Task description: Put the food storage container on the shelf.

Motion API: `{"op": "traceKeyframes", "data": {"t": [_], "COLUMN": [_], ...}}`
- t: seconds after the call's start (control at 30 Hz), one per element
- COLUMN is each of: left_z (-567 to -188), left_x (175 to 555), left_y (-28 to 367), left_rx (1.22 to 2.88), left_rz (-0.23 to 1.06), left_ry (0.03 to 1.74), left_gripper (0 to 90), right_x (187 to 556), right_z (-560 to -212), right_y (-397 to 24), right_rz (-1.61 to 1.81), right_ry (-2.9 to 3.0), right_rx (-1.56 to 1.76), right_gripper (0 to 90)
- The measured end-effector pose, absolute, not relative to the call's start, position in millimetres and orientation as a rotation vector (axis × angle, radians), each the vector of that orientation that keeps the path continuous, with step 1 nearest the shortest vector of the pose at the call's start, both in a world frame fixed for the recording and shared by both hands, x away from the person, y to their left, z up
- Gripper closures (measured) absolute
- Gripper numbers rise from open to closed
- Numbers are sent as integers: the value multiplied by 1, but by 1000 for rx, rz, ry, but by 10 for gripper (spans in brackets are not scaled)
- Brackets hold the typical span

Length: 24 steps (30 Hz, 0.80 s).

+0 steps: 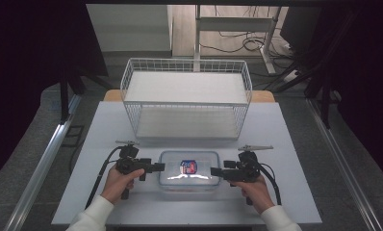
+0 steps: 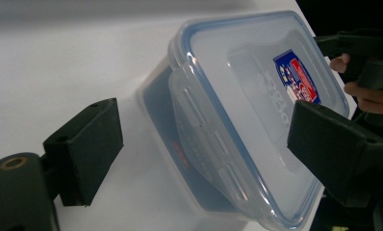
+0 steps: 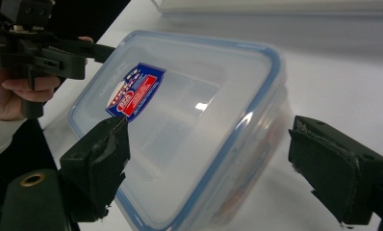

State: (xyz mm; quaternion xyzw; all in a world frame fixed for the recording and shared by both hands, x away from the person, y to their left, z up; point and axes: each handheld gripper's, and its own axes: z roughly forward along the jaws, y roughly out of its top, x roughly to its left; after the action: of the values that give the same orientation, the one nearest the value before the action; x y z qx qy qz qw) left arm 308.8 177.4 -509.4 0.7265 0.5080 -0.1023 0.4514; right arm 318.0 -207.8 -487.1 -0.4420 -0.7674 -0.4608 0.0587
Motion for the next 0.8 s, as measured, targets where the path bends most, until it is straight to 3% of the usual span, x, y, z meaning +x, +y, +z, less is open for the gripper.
{"op": "traceKeyframes", "data": {"t": [0.43,0.63,0.8], "left_z": [-524,-527,-523], "left_x": [312,312,309], "left_y": [172,171,168], "left_rx": [1761,1736,1735], "left_rz": [-371,-423,-431], "left_ry": [1269,1259,1248], "left_gripper": [144,213,290], "right_x": [331,332,333], "right_z": [-504,-506,-504], "right_y": [-199,-198,-204], "right_rz": [-1285,-1269,-1273], "right_ry": [-2248,-2215,-2178], "right_rx": [-1367,-1356,-1373], "right_gripper": [122,183,296]}}
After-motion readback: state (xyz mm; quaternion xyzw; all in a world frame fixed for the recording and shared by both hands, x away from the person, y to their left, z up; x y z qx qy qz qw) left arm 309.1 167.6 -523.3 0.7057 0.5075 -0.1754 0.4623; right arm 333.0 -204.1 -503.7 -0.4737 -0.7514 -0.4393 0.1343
